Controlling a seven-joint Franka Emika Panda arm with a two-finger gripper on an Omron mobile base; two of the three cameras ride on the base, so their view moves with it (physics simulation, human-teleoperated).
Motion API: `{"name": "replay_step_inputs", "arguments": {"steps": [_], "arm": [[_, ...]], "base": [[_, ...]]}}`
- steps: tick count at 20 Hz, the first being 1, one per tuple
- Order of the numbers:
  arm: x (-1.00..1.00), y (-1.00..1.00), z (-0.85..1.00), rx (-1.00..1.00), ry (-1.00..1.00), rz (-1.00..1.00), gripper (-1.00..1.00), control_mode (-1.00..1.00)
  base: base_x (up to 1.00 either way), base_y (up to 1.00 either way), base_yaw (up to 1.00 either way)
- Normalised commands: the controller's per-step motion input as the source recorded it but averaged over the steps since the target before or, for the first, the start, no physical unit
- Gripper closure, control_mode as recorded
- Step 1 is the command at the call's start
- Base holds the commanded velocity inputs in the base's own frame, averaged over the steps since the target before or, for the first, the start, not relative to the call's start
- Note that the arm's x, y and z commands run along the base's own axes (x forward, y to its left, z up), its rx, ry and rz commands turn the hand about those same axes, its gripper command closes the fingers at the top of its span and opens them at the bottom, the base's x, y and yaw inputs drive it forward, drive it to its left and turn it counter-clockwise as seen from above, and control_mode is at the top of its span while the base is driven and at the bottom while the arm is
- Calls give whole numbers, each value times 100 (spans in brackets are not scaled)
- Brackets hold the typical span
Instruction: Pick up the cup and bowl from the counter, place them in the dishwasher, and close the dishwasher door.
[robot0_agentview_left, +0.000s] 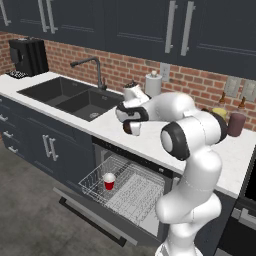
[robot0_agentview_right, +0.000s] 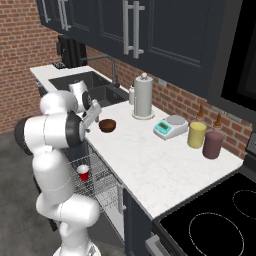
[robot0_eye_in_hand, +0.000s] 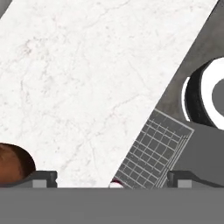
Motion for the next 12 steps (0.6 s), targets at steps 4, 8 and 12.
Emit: {"name": "replay_step_inputs", "arguments": {"steps": [4, 8, 12], "arm": [[19, 23, -38, 1, -6, -21, -100, -100], [14, 40, -46, 0, -10, -16, -100, -100], [20, 41, -31, 0, -7, -14, -100, -100]], "base": [[0, 0, 0], [0, 0, 0], [0, 0, 0]]}}
